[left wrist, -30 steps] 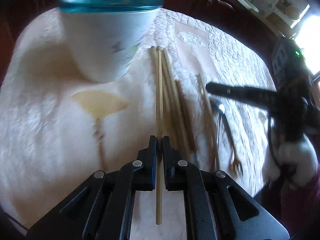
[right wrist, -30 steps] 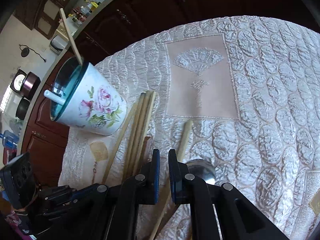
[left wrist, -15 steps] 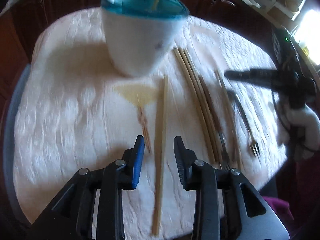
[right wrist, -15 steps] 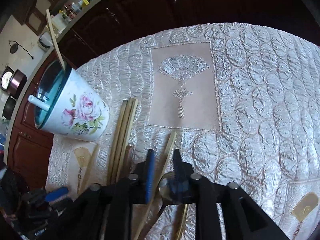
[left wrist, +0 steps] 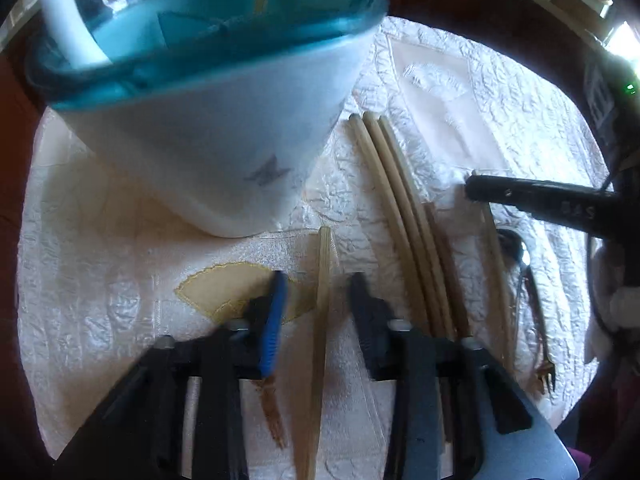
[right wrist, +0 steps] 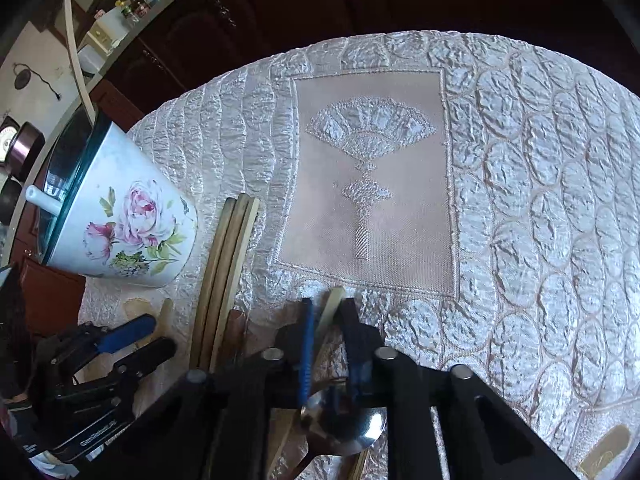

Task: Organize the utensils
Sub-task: 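Grasp one wooden chopstick with the left tool while the right tool grasps another, then carry both chopsticks over the cup and lower them into it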

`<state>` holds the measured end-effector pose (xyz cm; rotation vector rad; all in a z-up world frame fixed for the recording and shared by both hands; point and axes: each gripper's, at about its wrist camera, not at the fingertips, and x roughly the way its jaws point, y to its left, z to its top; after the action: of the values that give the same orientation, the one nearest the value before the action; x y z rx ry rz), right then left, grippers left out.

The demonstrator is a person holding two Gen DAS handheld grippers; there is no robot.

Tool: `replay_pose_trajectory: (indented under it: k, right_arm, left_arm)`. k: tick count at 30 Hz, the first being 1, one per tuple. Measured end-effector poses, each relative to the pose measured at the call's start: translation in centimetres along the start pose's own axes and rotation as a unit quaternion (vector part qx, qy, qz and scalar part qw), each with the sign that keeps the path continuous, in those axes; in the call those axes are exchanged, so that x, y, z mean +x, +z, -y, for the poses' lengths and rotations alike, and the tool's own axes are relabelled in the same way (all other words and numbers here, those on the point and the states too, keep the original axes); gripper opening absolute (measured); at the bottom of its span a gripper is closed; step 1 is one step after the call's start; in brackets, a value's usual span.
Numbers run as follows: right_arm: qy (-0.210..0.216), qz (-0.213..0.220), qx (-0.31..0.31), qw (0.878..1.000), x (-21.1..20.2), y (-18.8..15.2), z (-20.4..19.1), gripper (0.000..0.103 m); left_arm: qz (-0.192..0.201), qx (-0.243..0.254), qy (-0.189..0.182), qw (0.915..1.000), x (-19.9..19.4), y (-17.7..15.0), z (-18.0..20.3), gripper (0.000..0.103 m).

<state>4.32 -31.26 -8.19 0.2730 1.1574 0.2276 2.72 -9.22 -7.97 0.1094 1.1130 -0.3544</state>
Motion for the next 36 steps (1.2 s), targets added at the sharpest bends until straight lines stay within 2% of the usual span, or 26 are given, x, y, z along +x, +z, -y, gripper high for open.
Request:
replay_pose_trajectory:
  k: [1,4,8,12,20,24,28,32,34,36]
  right_arm:
    - [0.014,0.004,0.004,1.000,-0.3,0.0,0.0,0.009]
    - [0.042,0.036,0.009,0.998,-2.6,0.1,-0.4,0.008]
    - [0.068,0.076,0.001,0.995,-5.9,0.6,-1.5,0.006]
    - [0.090,0.110,-0.014,0.990,-9.4,0.3,-3.1,0.006]
    - [0.103,0.162,-0.070,0.979,-16.0,-1.0,-5.5,0.005]
    - [0.110,0.186,-0.092,0.972,-18.8,-0.5,-7.0,0.005]
    - [0.118,0.216,-0.112,0.963,-21.0,1.4,-9.0,0.005]
    - [0.117,0.254,-0.119,0.953,-22.8,4.0,-11.4,0.005]
    - [0.115,0.267,-0.120,0.949,-22.8,5.3,-12.5,0.005]
    - [0.107,0.280,-0.123,0.946,-22.7,6.5,-13.7,0.005]
  left_arm:
    - [0.002,0.000,0.001,1.0000,0.0,0.1,-0.1,0.005]
    - [0.004,-0.021,-0.041,0.9989,-1.2,0.1,-0.7,0.004]
    - [0.046,-0.025,-0.076,0.9957,-5.8,-0.2,-1.7,0.004]
    - [0.079,-0.034,-0.100,0.9912,-10.2,-0.6,-2.8,0.004]
    - [0.161,-0.043,-0.118,0.9789,-19.2,-1.4,-4.6,0.004]
    - [0.193,-0.046,-0.121,0.9727,-22.1,-1.1,-5.1,0.004]
    - [0.229,-0.048,-0.118,0.9650,-24.9,0.7,-5.6,0.004]
    - [0.280,-0.048,-0.088,0.9546,-27.4,3.6,-5.8,0.004]
    - [0.293,-0.056,-0.077,0.9513,-27.4,4.9,-6.5,0.004]
    - [0.314,-0.058,-0.042,0.9466,-27.2,6.6,-6.7,0.004]
